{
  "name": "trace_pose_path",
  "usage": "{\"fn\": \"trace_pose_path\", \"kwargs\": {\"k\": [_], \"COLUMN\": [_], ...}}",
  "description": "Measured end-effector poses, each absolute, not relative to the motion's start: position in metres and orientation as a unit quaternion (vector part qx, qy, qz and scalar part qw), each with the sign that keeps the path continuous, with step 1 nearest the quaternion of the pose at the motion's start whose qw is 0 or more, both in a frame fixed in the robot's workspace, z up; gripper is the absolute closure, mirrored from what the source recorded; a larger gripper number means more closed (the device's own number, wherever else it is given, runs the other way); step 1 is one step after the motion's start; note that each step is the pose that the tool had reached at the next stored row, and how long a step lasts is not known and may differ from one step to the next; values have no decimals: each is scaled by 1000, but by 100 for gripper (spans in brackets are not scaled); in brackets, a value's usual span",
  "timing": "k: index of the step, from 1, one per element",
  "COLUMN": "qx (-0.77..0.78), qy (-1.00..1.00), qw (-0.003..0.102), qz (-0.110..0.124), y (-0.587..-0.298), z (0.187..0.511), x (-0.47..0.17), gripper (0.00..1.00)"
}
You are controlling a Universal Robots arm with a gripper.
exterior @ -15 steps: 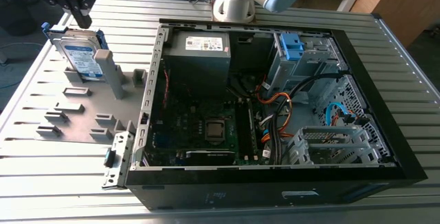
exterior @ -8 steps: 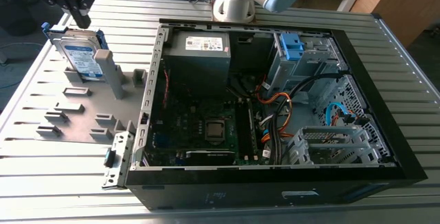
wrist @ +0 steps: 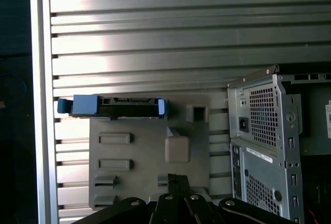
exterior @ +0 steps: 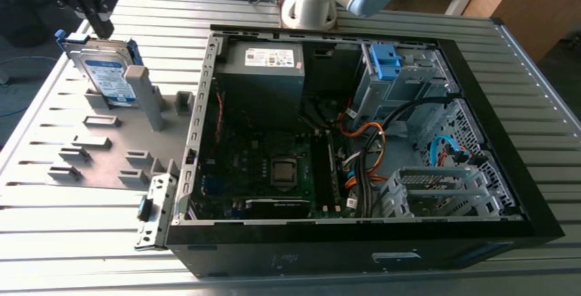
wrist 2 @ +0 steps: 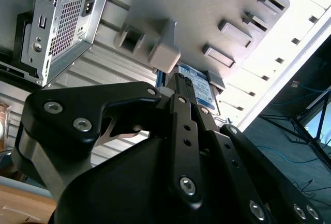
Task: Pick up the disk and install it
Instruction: 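Reach for the disk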
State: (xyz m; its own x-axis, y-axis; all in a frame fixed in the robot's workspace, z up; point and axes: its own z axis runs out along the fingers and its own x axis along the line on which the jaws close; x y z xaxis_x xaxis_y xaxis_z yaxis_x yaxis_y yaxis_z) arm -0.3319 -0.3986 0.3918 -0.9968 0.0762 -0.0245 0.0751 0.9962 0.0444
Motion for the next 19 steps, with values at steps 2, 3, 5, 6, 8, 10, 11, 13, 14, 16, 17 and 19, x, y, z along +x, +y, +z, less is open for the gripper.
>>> {"fn": "trace_pose_path", "kwargs": {"k": [2,3,5,6,8,10,11,13,14,16,17,19], "qx": [38,38,38,38,38,38,38,38,38,38,38,38], "qy": [999,999,999,999,999,999,999,999,999,999,999,999], "qw": [13,13,13,13,13,13,13,13,13,13,13,13], "qz": [22,22,22,22,22,22,22,22,22,22,22,22], "y": [-399,-399,-399,-399,-399,-399,-399,-399,-399,-399,-399,-399], "z": [392,392,392,392,392,392,391,391,390,390,390,390], "x": [-332,-332,-333,-333,-333,-335,-338,-340,-341,-341,-341,-342], "gripper": [89,89,89,89,89,89,89,89,89,89,89,89]}}
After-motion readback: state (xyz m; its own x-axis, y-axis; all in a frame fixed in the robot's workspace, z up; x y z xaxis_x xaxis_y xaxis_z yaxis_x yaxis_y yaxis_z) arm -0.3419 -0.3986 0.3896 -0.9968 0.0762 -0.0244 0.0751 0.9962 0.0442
